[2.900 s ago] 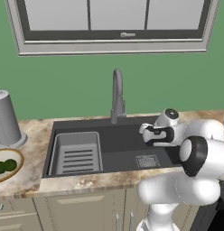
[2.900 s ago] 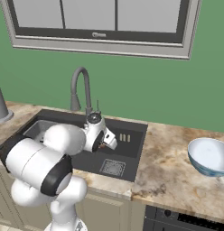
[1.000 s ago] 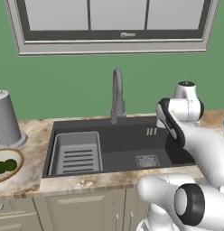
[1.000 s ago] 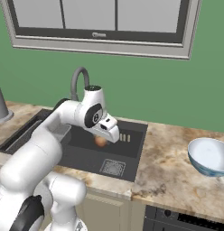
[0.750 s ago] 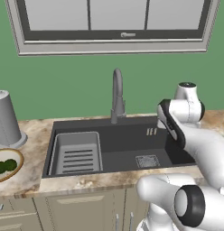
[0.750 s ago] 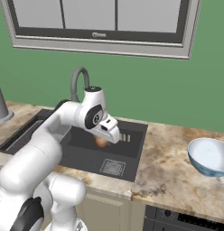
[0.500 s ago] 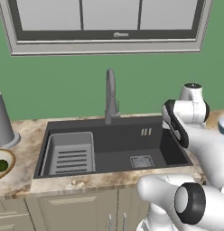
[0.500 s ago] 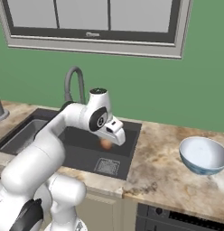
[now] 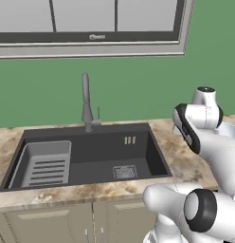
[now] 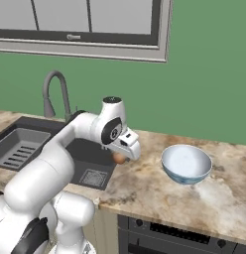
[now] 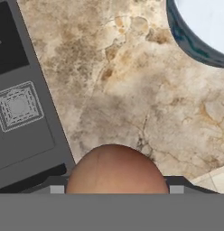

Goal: Pick the limes from the cabinet and place them in one bowl. Pick the peach from the sink and place it in the other bowl.

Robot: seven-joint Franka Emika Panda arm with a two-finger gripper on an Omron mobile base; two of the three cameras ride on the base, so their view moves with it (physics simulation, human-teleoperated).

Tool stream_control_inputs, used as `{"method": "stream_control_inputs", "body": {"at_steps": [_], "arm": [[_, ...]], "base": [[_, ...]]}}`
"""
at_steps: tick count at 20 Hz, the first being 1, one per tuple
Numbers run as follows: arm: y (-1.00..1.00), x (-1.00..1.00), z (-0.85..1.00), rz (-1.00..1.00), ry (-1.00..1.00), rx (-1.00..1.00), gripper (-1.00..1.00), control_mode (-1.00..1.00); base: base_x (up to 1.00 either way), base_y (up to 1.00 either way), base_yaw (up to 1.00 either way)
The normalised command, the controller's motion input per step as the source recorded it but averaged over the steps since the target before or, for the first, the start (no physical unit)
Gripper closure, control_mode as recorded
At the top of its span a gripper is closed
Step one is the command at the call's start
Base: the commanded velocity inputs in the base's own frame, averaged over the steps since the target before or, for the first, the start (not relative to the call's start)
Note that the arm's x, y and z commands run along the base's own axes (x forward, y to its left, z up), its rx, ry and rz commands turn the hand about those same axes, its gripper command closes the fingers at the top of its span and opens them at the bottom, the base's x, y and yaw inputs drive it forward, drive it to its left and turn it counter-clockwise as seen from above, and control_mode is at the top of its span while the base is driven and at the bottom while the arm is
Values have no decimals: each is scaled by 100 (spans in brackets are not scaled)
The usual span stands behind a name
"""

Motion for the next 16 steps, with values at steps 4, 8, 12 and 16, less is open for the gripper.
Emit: {"method": "stream_control_inputs", "body": {"at_steps": [4,8,12,16], "arm": [[-2,2,0,0,0,1,100,-100],[-25,43,16,-2,1,6,100,-100],[-31,41,28,-11,0,3,100,-100],[-10,9,62,-14,-7,-10,100,-100]], "base": [[0,0,0],[0,0,0],[0,0,0],[0,0,0]]}}
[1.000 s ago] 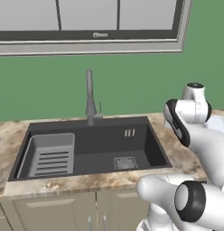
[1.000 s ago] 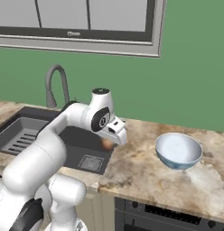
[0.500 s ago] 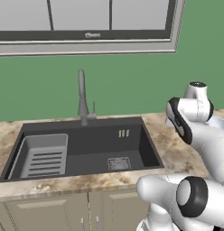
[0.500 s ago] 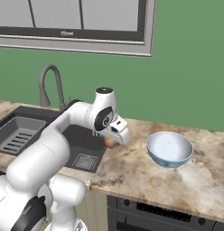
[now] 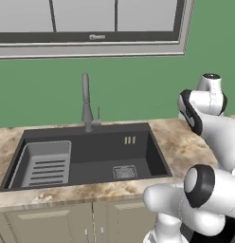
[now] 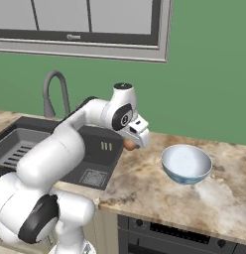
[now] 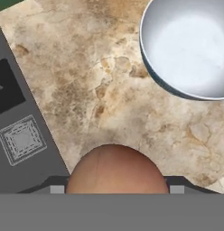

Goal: Pick the limes from the cabinet and place them in one bowl. Pick the peach from the sink and place it in the other bowl.

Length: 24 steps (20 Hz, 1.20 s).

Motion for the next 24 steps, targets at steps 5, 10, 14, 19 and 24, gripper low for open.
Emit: {"method": "stream_control_inputs", "body": {"at_steps": [5,10,14,19,24], "arm": [[-46,20,40,-13,0,-6,100,-100],[-68,6,31,-22,2,-1,100,-100],[-78,0,6,-21,1,2,100,-100],[-60,21,-33,-17,3,15,100,-100],[-60,38,-47,-1,-6,9,100,-100]], "base": [[0,0,0],[0,0,0],[0,0,0],[0,0,0],[0,0,0]]}}
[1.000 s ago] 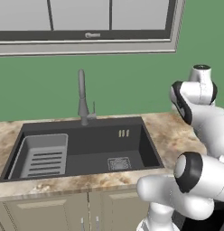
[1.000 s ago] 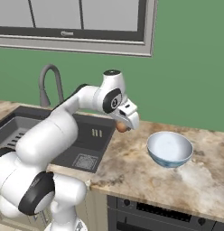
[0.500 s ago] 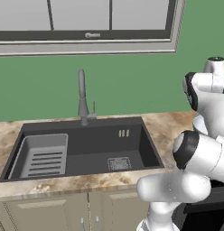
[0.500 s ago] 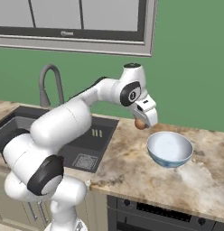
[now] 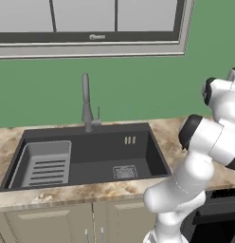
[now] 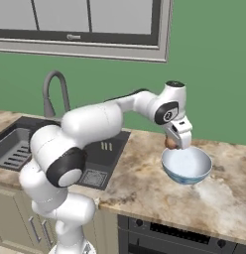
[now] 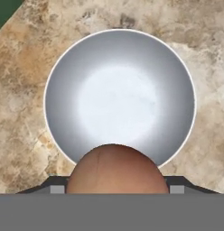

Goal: Pick the limes from the cabinet and place them in one bowl. Pick the peach from the sink and place it in the other bowl.

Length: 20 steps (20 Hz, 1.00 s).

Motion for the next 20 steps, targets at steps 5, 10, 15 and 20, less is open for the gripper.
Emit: {"method": "stream_control_inputs", "body": {"at_steps": [5,10,15,20], "arm": [[-40,7,-48,1,-5,5,100,-100],[-19,-1,-55,1,-1,1,100,-100],[-22,17,-53,4,-2,1,100,-100],[-3,16,-35,6,-2,3,-100,-100]], "base": [[0,0,0],[0,0,0],[0,0,0],[0,0,0]]}}
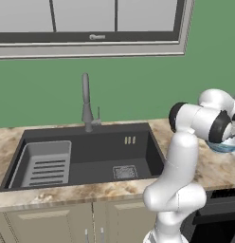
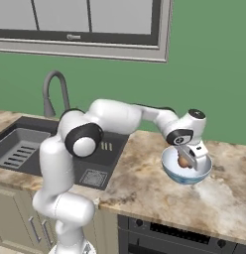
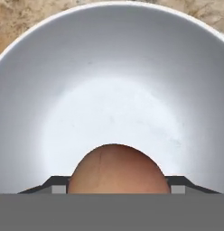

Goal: Pick the limes from the cabinet and place them in one bowl. Pick the peach from the sink and place it in the other bowl.

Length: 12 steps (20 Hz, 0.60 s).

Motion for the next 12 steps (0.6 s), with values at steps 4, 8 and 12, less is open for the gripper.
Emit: {"method": "stream_control_inputs", "body": {"at_steps": [4,8,12], "arm": [[-7,21,-16,7,-3,5,-100,-100],[-9,33,-1,5,-3,1,-100,-100],[-7,26,13,4,6,-7,-100,-100]], "base": [[0,0,0],[0,0,0],[0,0,0]]}}
